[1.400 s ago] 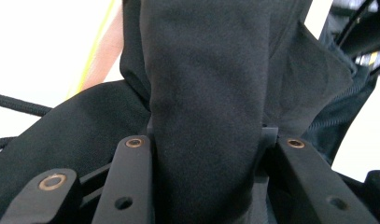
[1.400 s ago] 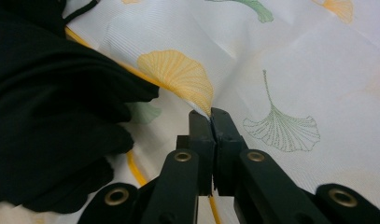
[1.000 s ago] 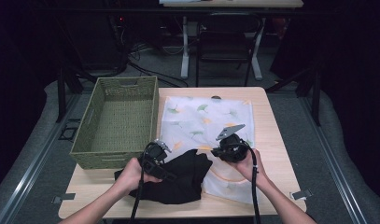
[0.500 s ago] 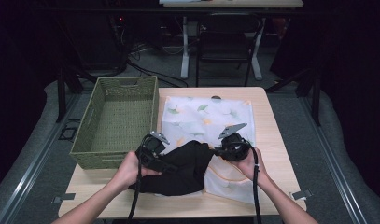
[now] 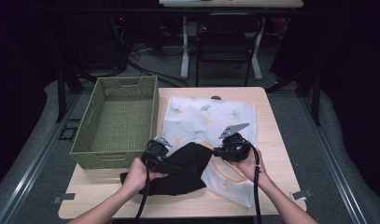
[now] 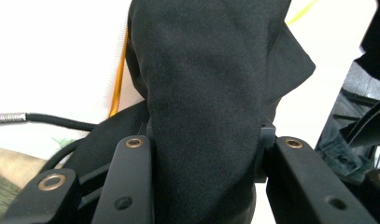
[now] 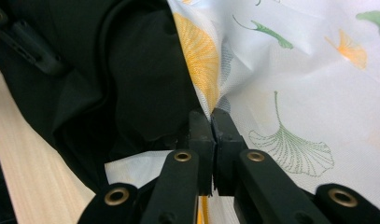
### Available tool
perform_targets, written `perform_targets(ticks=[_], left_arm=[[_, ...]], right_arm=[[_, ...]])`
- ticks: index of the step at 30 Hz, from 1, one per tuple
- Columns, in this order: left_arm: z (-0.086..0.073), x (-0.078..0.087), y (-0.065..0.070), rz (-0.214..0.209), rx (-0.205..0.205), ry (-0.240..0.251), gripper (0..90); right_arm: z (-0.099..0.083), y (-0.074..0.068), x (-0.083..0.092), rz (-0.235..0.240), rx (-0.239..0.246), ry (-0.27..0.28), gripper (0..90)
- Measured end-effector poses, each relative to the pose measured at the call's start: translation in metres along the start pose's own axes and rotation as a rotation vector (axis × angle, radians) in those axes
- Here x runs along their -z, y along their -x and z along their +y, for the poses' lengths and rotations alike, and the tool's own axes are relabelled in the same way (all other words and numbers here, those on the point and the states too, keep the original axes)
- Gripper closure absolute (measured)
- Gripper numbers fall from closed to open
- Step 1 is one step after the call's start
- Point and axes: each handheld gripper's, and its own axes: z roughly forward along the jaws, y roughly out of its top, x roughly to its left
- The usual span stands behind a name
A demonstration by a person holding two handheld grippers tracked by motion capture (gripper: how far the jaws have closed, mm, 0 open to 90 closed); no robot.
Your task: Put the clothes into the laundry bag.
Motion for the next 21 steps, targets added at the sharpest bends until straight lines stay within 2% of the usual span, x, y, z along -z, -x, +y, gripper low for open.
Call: perform_targets(ticks=[2, 3, 4, 6, 9, 11, 12, 14, 16, 17, 18, 21], left_arm=[[-0.003, -0.007, -0.003, -0.007, 0.010, -0.020, 61.6], [-0.005, -0.011, -0.004, 0.006, -0.012, -0.040, 60.4], [-0.007, -0.014, -0.005, 0.006, -0.010, -0.043, 59.2], [-0.009, -0.017, -0.006, -0.004, -0.002, -0.048, 51.3], [-0.007, -0.008, 0.006, 0.044, -0.099, -0.061, 35.7], [-0.007, -0.004, 0.012, 0.067, -0.140, -0.058, 29.9], [-0.008, -0.005, 0.013, 0.075, -0.157, -0.059, 26.0], [-0.008, -0.006, 0.014, 0.063, -0.148, -0.050, 20.5], [-0.009, -0.010, 0.016, 0.086, -0.185, -0.073, 19.0], [-0.009, -0.017, 0.018, 0.119, -0.218, -0.103, 22.8], [-0.010, -0.018, 0.017, 0.128, -0.236, -0.123, 25.5], [-0.011, -0.023, 0.014, 0.129, -0.252, -0.124, 39.1]], right_arm=[[-0.001, 0.001, 0.000, -0.001, 0.002, -0.007, 88.9], [-0.002, 0.002, -0.002, -0.008, 0.007, -0.014, 88.9], [-0.003, 0.003, -0.003, -0.009, 0.007, -0.024, 89.0], [-0.004, 0.004, -0.005, -0.008, 0.006, -0.032, 88.9], [-0.006, 0.005, -0.007, -0.014, 0.000, -0.042, 88.9], [-0.006, 0.005, -0.007, -0.012, 0.004, -0.040, 88.9], [-0.005, 0.004, -0.007, -0.012, 0.001, -0.044, 88.9], [-0.005, 0.005, -0.008, -0.010, 0.004, -0.045, 88.9], [-0.005, 0.004, -0.008, -0.011, 0.006, -0.047, 88.9], [-0.005, 0.003, -0.008, -0.009, 0.005, -0.046, 88.9], [-0.005, 0.003, -0.008, -0.009, 0.004, -0.046, 88.9], [-0.005, 0.004, -0.009, -0.007, 0.004, -0.047, 88.9]])
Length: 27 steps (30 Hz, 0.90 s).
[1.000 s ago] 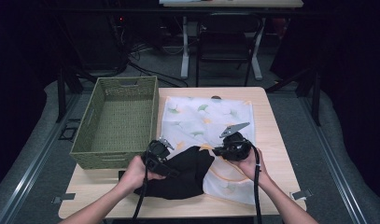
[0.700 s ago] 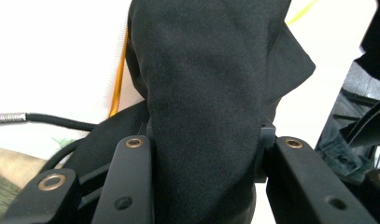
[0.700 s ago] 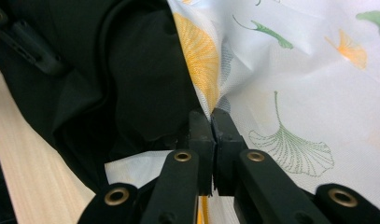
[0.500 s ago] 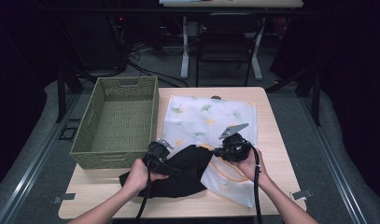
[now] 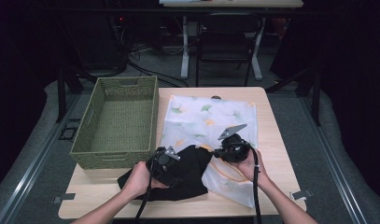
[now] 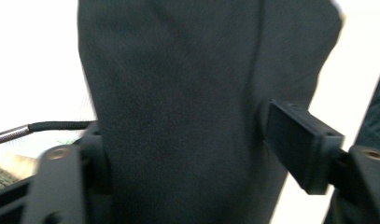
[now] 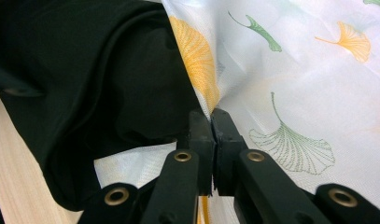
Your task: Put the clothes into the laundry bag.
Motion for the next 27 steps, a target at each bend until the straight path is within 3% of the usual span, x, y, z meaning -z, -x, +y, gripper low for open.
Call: perform_targets(ticks=[1, 2, 6, 10, 14, 19, 20, 22, 23, 27], left_arm=[[-0.002, -0.002, -0.003, -0.010, 0.000, 0.003, 39.1], [-0.004, -0.004, -0.005, -0.048, 0.026, 0.027, 49.0], [-0.007, 0.002, -0.005, -0.069, 0.019, 0.045, 61.8], [-0.008, 0.014, -0.004, -0.089, 0.022, 0.076, 63.6], [-0.006, 0.028, -0.006, -0.103, 0.068, 0.121, 64.0], [-0.001, 0.041, -0.006, -0.138, 0.092, 0.156, 63.8], [0.000, 0.043, -0.007, -0.164, 0.085, 0.154, 63.8], [0.001, 0.045, -0.007, -0.167, 0.081, 0.151, 63.5], [0.000, 0.047, -0.005, -0.176, 0.064, 0.128, 63.4], [-0.004, 0.046, -0.001, -0.190, 0.060, 0.139, 63.7]], right_arm=[[0.000, 0.000, 0.000, -0.001, -0.001, -0.002, 88.9], [0.000, 0.000, 0.000, -0.001, 0.001, -0.001, 88.9], [0.000, 0.000, 0.001, -0.002, -0.001, 0.000, 88.9], [0.000, 0.001, 0.003, -0.006, 0.001, 0.009, 88.9], [0.002, 0.001, 0.006, -0.010, 0.000, 0.027, 88.9], [0.006, 0.000, 0.014, -0.014, -0.001, 0.066, 88.9], [0.007, 0.000, 0.015, -0.014, -0.004, 0.069, 88.9], [0.007, 0.000, 0.015, -0.017, -0.006, 0.069, 88.9], [0.006, 0.001, 0.015, -0.018, -0.005, 0.072, 89.0], [0.005, 0.002, 0.014, -0.020, -0.014, 0.063, 89.0]])
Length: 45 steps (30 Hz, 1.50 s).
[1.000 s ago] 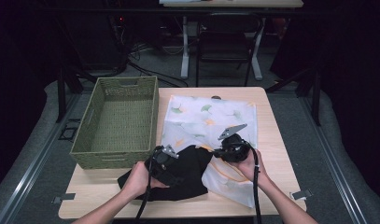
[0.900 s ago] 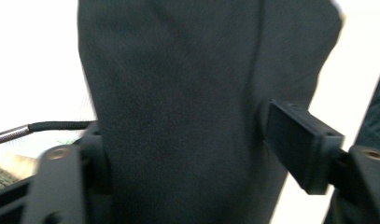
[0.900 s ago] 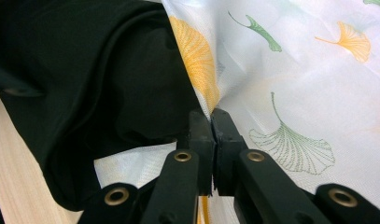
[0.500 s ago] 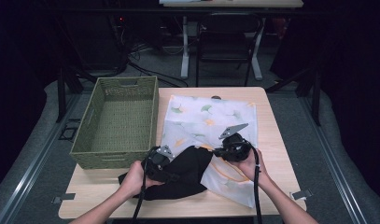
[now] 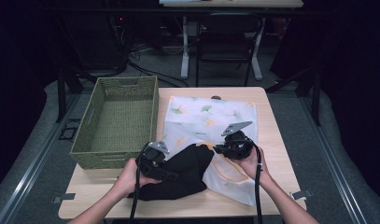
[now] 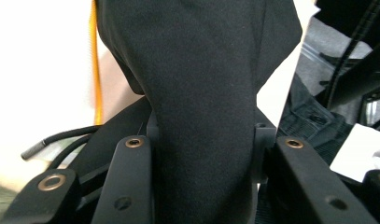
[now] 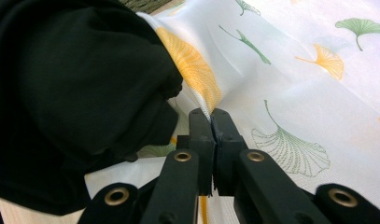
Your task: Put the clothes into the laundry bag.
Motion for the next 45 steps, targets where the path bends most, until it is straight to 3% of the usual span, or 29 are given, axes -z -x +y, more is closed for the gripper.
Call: perform_targets(ticks=[2, 6, 7, 14, 17, 22, 25, 32, 34, 39, 42, 45], left_arm=[[-0.002, 0.003, 0.002, 0.036, 0.019, 0.043, 63.9], [0.000, 0.005, -0.002, 0.039, 0.055, 0.093, 64.0], [0.001, 0.008, -0.003, 0.023, 0.076, 0.108, 63.9], [0.001, 0.015, -0.001, -0.001, 0.076, 0.129, 63.9], [0.003, 0.016, 0.001, 0.023, 0.074, 0.156, 63.9], [0.008, 0.014, 0.001, 0.054, 0.077, 0.163, 64.0], [0.010, 0.000, -0.002, 0.093, 0.085, 0.133, 64.0], [-0.001, -0.032, -0.018, 0.114, 0.118, -0.003, 64.3], [-0.005, -0.037, -0.023, 0.100, 0.150, -0.009, 64.3], [-0.002, -0.030, -0.022, 0.103, 0.175, 0.047, 64.5], [0.009, -0.012, -0.014, 0.092, 0.192, 0.155, 64.5], [0.012, -0.018, -0.015, 0.115, 0.206, 0.160, 64.0]], right_arm=[[0.000, 0.000, 0.000, 0.002, -0.004, 0.003, 89.0], [0.002, -0.001, 0.001, 0.003, 0.000, 0.009, 88.9], [0.002, -0.003, 0.001, 0.002, 0.003, 0.010, 88.9], [0.002, 0.001, 0.005, -0.013, -0.003, 0.025, 88.9], [0.002, 0.002, 0.004, -0.007, -0.011, 0.028, 88.9], [0.004, 0.001, 0.004, -0.005, -0.017, 0.035, 88.9], [0.004, 0.002, 0.005, 0.005, -0.032, 0.045, 88.9], [0.003, 0.004, 0.008, 0.013, -0.053, 0.060, 89.0], [0.005, 0.001, 0.013, 0.017, -0.039, 0.076, 88.9], [0.007, -0.005, 0.013, 0.035, -0.018, 0.081, 88.9], [0.009, -0.009, 0.011, 0.034, 0.000, 0.087, 88.9], [0.010, -0.012, 0.013, 0.034, 0.003, 0.098, 89.0]])
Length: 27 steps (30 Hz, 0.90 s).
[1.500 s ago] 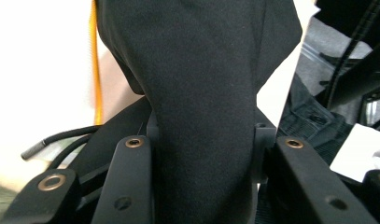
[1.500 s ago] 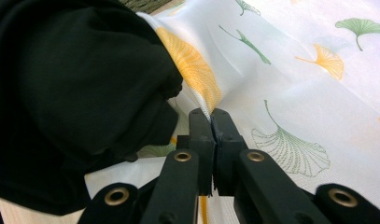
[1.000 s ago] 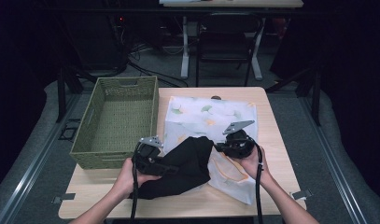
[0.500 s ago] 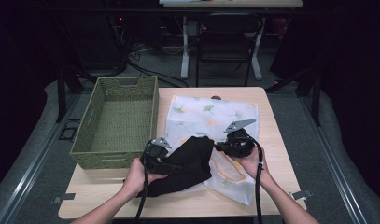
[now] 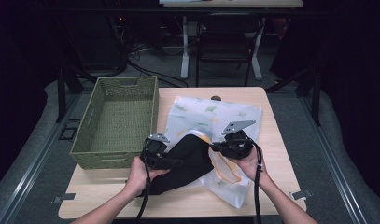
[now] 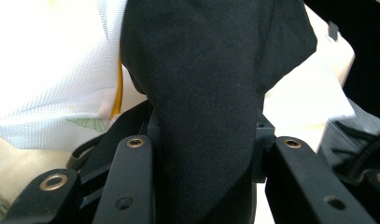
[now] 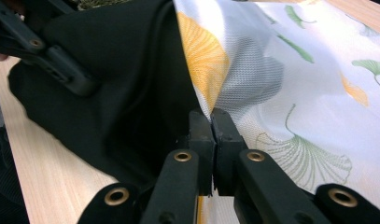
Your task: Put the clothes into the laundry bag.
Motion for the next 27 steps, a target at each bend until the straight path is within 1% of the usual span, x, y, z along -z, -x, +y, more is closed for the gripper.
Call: perform_targets(ticks=[1, 2, 3, 4, 5, 6, 7, 8, 9, 10, 11, 12, 13, 14, 15, 16, 18, 19, 20, 21, 22, 23, 24, 25, 27], left_arm=[[-0.002, -0.006, -0.002, 0.008, 0.008, -0.012, 63.6], [-0.004, -0.013, -0.004, 0.026, 0.001, -0.036, 63.0], [-0.004, -0.013, -0.004, 0.026, 0.001, -0.036, 62.0], [-0.009, -0.027, -0.008, 0.051, -0.004, -0.069, 60.7], [-0.010, -0.031, -0.010, 0.054, -0.010, -0.090, 58.7], [-0.010, -0.031, -0.010, 0.054, -0.010, -0.090, 54.6], [-0.010, -0.030, -0.011, 0.068, -0.037, -0.094, 51.0], [-0.009, -0.028, -0.010, 0.081, -0.053, -0.097, 46.9], [-0.009, -0.028, -0.010, 0.081, -0.053, -0.097, 40.7], [-0.008, -0.018, -0.007, 0.100, -0.107, -0.103, 36.6], [-0.008, -0.018, -0.007, 0.100, -0.107, -0.103, 33.5], [-0.010, -0.011, -0.002, 0.111, -0.128, -0.094, 30.3], [-0.010, -0.011, -0.002, 0.111, -0.128, -0.094, 27.0], [-0.013, -0.007, 0.005, 0.143, -0.183, -0.119, 25.1], [-0.016, -0.008, 0.006, 0.159, -0.208, -0.135, 25.0], [-0.016, -0.008, 0.006, 0.159, -0.208, -0.135, 24.7], [-0.023, -0.018, 0.006, 0.192, -0.242, -0.189, 27.5], [-0.023, -0.018, 0.006, 0.192, -0.242, -0.189, 29.8], [-0.025, -0.023, 0.004, 0.208, -0.257, -0.201, 32.7], [-0.025, -0.023, 0.004, 0.208, -0.257, -0.201, 34.1], [-0.026, -0.026, 0.001, 0.187, -0.250, -0.203, 36.0], [-0.026, -0.027, -0.001, 0.180, -0.257, -0.203, 38.5], [-0.028, -0.028, -0.004, 0.162, -0.242, -0.198, 42.5], [-0.028, -0.028, -0.004, 0.162, -0.242, -0.198, 46.8], [-0.030, -0.029, -0.007, 0.128, -0.230, -0.190, 55.3]], right_arm=[[-0.001, 0.000, -0.001, 0.004, -0.002, -0.008, 88.9], [-0.002, 0.000, -0.003, 0.006, -0.006, -0.020, 88.9], [-0.002, 0.000, -0.003, 0.006, -0.006, -0.020, 88.9], [-0.006, 0.000, -0.009, 0.007, 0.000, -0.058, 88.9], [-0.009, 0.001, -0.012, 0.007, 0.004, -0.074, 88.9], [-0.009, 0.001, -0.012, 0.007, 0.004, -0.074, 88.9], [-0.012, 0.001, -0.016, 0.009, 0.001, -0.093, 88.9], [-0.012, 0.001, -0.016, 0.008, 0.003, -0.097, 88.9], [-0.012, 0.002, -0.016, 0.008, 0.004, -0.097, 88.9], [-0.012, 0.002, -0.015, 0.008, 0.001, -0.094, 88.9], [-0.012, 0.002, -0.015, 0.008, 0.000, -0.094, 88.9], [-0.012, 0.003, -0.014, 0.008, 0.001, -0.092, 88.9], [-0.012, 0.003, -0.014, 0.008, 0.001, -0.092, 88.9], [-0.012, 0.003, -0.014, 0.007, 0.002, -0.093, 88.9], [-0.012, 0.004, -0.014, 0.007, 0.004, -0.091, 88.9], [-0.012, 0.004, -0.014, 0.007, 0.004, -0.091, 88.9], [-0.012, 0.003, -0.015, 0.005, -0.001, -0.094, 88.9], [-0.012, 0.003, -0.015, 0.005, -0.001, -0.094, 88.9], [-0.012, 0.002, -0.015, 0.006, -0.006, -0.097, 88.9], [-0.012, 0.002, -0.016, 0.008, 0.001, -0.098, 88.9], [-0.012, 0.002, -0.016, 0.007, -0.003, -0.098, 88.9], [-0.012, 0.002, -0.015, 0.008, -0.002, -0.098, 88.9], [-0.012, 0.002, -0.015, 0.008, 0.000, -0.100, 88.9], [-0.013, 0.002, -0.015, 0.010, 0.000, -0.099, 88.9], [-0.013, 0.002, -0.016, 0.009, 0.000, -0.101, 88.9]])
